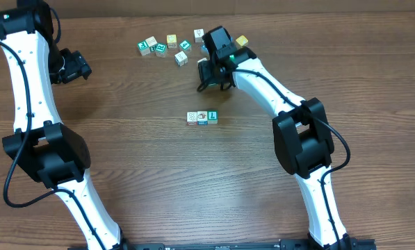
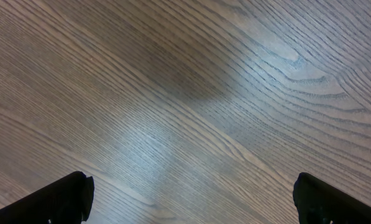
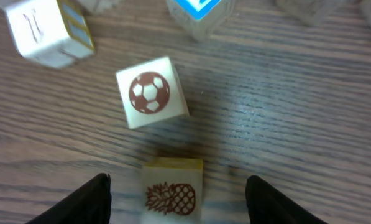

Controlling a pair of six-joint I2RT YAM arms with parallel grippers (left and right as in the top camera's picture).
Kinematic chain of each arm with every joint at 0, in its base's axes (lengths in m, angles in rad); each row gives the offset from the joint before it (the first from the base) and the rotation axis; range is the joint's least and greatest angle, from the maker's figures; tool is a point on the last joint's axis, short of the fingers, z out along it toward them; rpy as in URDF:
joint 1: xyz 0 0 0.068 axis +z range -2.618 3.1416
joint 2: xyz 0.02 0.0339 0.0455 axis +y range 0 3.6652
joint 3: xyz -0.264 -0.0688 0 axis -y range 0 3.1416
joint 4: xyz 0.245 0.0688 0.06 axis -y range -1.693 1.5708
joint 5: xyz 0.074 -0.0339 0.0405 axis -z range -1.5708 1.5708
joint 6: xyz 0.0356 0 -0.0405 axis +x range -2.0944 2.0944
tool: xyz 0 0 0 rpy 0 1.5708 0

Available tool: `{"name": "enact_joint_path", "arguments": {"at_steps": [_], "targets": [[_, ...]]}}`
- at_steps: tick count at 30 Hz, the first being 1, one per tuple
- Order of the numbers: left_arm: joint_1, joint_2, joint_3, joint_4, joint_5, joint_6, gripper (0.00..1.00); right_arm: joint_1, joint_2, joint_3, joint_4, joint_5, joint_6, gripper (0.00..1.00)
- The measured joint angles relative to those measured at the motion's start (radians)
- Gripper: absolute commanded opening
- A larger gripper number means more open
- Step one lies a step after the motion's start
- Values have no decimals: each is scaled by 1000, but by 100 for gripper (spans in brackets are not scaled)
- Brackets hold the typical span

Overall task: Form a horizontal line
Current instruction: 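Lower the right gripper onto the pineapple-picture block and close it, then lift the pineapple block and carry it toward the block row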

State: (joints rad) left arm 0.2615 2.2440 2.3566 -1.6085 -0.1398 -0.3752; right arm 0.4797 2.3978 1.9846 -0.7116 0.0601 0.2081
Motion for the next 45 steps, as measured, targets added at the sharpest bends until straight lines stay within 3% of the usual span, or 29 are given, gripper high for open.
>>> {"name": "enact_joint_path", "arguments": {"at_steps": [7, 14, 21, 26, 37, 45], "targets": [[0, 0, 0, 0, 0, 0, 100, 1, 1, -44, 31, 0, 0, 53], [0, 0, 0, 0, 0, 0, 100, 0, 1, -44, 52, 0, 0, 56], [0, 0, 0, 0, 0, 0, 100, 1, 1, -44, 56, 0, -2, 32], [0, 0, 0, 0, 0, 0, 100, 1, 1, -44, 44, 0, 0, 23], [0, 0, 0, 0, 0, 0, 100, 0, -34, -29, -103, 45, 1, 19], [0, 0, 0, 0, 0, 0, 100, -1, -229, -29, -270, 74, 29, 18]]}}
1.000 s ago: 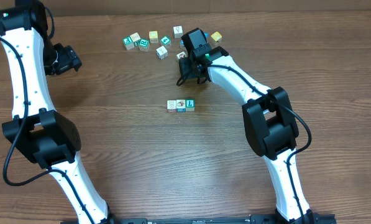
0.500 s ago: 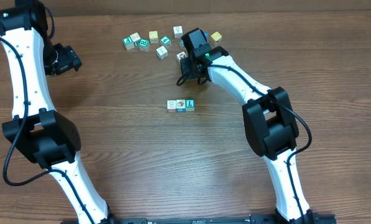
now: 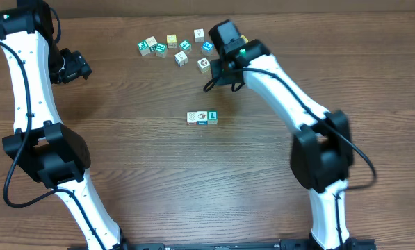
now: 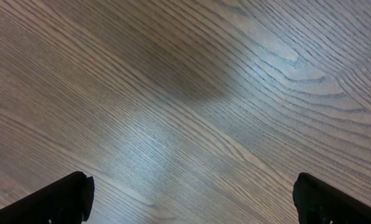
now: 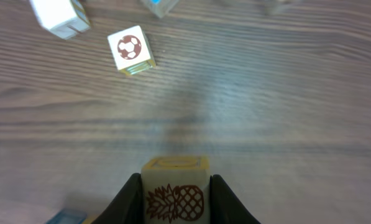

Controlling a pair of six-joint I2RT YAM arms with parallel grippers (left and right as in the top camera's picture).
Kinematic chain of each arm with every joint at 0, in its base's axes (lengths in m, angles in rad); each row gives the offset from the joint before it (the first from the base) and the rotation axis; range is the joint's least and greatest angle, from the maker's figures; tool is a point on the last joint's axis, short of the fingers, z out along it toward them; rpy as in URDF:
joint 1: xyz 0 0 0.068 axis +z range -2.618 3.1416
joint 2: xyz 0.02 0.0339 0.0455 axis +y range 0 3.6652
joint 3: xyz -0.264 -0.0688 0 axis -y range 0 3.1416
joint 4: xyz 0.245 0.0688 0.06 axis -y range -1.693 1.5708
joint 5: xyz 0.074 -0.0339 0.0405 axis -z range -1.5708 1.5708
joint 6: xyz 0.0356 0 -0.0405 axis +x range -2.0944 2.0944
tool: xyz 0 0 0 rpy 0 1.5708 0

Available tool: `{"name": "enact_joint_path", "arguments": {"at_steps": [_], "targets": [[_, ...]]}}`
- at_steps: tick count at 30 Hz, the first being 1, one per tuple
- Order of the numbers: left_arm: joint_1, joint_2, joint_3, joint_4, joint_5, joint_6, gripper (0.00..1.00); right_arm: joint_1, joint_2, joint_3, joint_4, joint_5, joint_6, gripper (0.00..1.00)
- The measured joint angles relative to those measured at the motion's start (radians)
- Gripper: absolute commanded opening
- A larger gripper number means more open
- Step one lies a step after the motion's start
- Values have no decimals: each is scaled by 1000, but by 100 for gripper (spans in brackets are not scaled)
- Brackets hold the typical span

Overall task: Form a horizontal line
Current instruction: 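Lift the pineapple block and carry it toward the block row, then lower the pineapple block to the right of the green block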

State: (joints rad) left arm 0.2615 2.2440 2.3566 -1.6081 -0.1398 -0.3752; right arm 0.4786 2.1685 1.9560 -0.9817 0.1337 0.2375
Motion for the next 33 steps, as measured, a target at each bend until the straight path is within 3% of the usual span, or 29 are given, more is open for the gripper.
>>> {"name": "enact_joint_path", "arguments": {"at_steps": [6, 14, 25, 33], "targets": [[0, 0, 0, 0, 0, 0, 100, -3, -148, 11, -108, 5, 53, 18], [0, 0, 0, 0, 0, 0, 100, -4, -161, -64, -138, 5, 114, 18], [0, 0, 0, 0, 0, 0, 100, -6, -161, -426, 155, -42, 185, 18], [0, 0, 0, 0, 0, 0, 99, -5, -161, -568, 293, -62, 222, 18]]}}
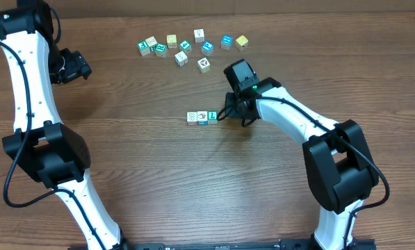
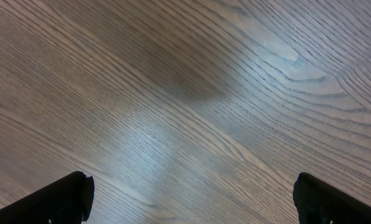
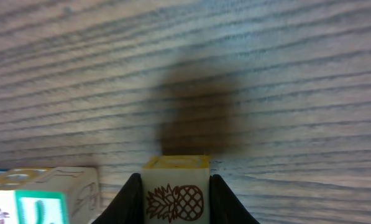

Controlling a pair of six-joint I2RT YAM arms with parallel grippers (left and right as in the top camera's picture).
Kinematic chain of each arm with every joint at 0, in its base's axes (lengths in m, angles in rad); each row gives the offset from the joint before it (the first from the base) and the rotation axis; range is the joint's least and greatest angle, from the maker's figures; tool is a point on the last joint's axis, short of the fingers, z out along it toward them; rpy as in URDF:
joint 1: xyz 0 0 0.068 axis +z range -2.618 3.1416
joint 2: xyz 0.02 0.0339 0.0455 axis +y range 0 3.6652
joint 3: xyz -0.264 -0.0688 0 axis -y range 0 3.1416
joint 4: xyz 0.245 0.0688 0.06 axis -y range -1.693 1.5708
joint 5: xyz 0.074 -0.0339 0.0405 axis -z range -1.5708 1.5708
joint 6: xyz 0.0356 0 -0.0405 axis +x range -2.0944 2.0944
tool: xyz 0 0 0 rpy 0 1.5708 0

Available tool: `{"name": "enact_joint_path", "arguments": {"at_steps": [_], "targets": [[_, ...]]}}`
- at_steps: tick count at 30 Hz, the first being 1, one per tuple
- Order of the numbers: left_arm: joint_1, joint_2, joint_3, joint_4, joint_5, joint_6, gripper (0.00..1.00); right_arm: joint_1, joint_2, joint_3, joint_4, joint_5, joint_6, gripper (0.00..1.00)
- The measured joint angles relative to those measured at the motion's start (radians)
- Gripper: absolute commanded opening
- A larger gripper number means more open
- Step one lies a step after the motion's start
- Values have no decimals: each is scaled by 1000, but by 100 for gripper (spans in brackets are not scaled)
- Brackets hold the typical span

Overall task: Form a horizontal line
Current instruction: 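Lower the pineapple block to the right of the green block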

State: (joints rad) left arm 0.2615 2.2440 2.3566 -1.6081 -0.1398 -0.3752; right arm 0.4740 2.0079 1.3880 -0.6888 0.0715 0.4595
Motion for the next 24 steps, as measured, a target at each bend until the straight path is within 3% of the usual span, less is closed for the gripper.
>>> {"name": "enact_joint_path", "arguments": {"at_steps": [24], "targets": [[0, 0, 0, 0, 0, 0, 99, 44, 0, -5, 21, -11, 31, 19]]}}
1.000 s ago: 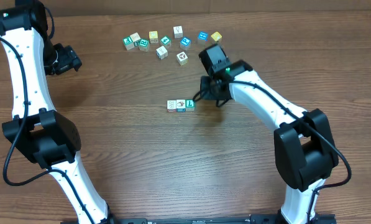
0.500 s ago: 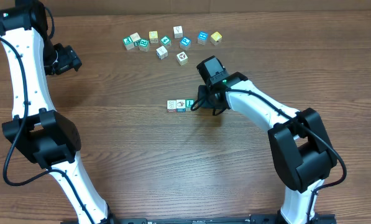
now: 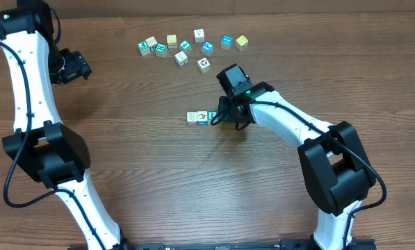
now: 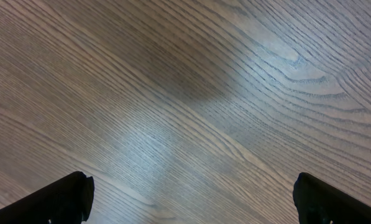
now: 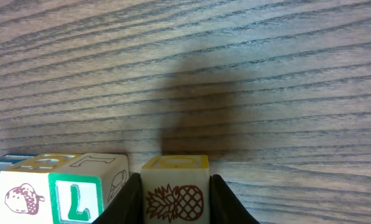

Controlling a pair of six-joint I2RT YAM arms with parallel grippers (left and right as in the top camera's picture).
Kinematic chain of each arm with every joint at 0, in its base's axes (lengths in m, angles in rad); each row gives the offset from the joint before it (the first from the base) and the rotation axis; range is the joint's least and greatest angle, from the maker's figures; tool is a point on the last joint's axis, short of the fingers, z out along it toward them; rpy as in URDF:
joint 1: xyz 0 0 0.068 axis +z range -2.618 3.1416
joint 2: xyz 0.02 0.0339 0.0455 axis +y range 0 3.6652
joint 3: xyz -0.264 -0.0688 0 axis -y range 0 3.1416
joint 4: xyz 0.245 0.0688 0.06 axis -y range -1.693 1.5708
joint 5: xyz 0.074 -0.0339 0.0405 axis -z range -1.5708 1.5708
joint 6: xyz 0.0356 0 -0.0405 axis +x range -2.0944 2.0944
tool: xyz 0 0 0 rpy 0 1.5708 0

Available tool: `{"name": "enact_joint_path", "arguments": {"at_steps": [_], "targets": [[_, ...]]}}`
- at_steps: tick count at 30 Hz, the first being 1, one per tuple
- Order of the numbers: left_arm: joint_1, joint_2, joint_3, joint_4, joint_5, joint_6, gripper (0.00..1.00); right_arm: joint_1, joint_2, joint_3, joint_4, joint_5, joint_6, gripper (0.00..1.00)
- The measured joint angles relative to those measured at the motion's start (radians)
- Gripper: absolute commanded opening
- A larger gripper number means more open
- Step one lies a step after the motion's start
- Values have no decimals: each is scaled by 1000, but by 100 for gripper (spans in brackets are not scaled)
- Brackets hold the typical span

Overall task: Form a horizontal line
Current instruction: 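Lower the pineapple block to the right of the green block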

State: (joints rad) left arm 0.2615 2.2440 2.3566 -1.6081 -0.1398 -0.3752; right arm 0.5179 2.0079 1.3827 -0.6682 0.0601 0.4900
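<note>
A short row of three picture blocks (image 3: 201, 117) lies mid-table. My right gripper (image 5: 174, 199) is shut on a yellow-topped pineapple block (image 5: 174, 193), held low at the row's right end, beside the green "L" block (image 5: 79, 193); one finger stands between them. In the overhead view that gripper (image 3: 228, 114) covers the row's right end. My left gripper (image 4: 191, 199) is open over bare wood at the far left (image 3: 71, 67).
Several loose blocks (image 3: 186, 45) are scattered along the far edge of the table, among them a football block (image 3: 204, 64). The wooden tabletop (image 3: 158, 173) stretches around the row.
My right gripper moved a little left with the pineapple block, which now sits right beside the "L" block at the row's end. The left arm stayed still.
My right gripper stood open around the pineapple block among the loose blocks at the back. Then it was shut on that block and clear of the pile. Afterwards it held the block near the row's right end, and now right beside it.
</note>
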Motion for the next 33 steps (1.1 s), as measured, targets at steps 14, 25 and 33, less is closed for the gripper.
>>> {"name": "enact_joint_path", "arguments": {"at_steps": [14, 25, 33], "targets": [[0, 0, 0, 0, 0, 0, 100, 0, 0, -15, 19, 0, 7, 40], [0, 0, 0, 0, 0, 0, 99, 0, 0, -16, 61, 5, 8, 41], [0, 0, 0, 0, 0, 0, 100, 0, 0, -16, 115, 76, 8, 41]]}}
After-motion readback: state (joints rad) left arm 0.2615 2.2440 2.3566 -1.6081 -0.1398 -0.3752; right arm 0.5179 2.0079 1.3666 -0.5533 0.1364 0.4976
